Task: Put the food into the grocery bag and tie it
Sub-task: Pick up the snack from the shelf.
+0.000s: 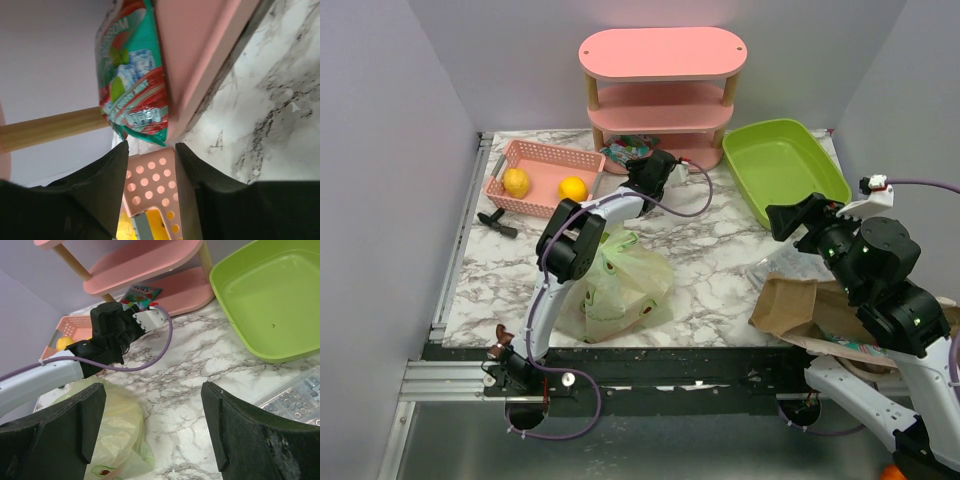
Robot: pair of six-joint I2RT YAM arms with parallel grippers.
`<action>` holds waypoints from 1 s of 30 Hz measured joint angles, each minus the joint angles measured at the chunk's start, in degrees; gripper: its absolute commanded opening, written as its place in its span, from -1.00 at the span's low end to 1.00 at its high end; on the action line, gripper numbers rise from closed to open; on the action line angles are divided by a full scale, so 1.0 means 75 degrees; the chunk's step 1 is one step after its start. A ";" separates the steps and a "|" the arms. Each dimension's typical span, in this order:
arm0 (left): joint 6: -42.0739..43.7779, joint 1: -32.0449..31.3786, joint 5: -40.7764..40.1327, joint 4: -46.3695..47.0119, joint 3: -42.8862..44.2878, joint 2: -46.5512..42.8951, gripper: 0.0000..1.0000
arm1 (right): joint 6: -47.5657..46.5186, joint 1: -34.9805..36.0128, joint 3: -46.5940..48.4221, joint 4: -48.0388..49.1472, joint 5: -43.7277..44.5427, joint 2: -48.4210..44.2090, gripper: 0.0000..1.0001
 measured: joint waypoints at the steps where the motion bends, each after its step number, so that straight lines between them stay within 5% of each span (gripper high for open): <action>1: 0.0102 0.0009 -0.0029 0.0044 0.0032 0.0087 -0.14 | -0.0003 0.0000 0.0000 0.0000 0.0000 0.0000 0.70; 30: 0.0691 0.0367 -0.0239 0.0367 0.0402 0.0597 -0.09 | -0.0189 0.0000 -0.0341 0.0122 -0.0105 0.0160 0.70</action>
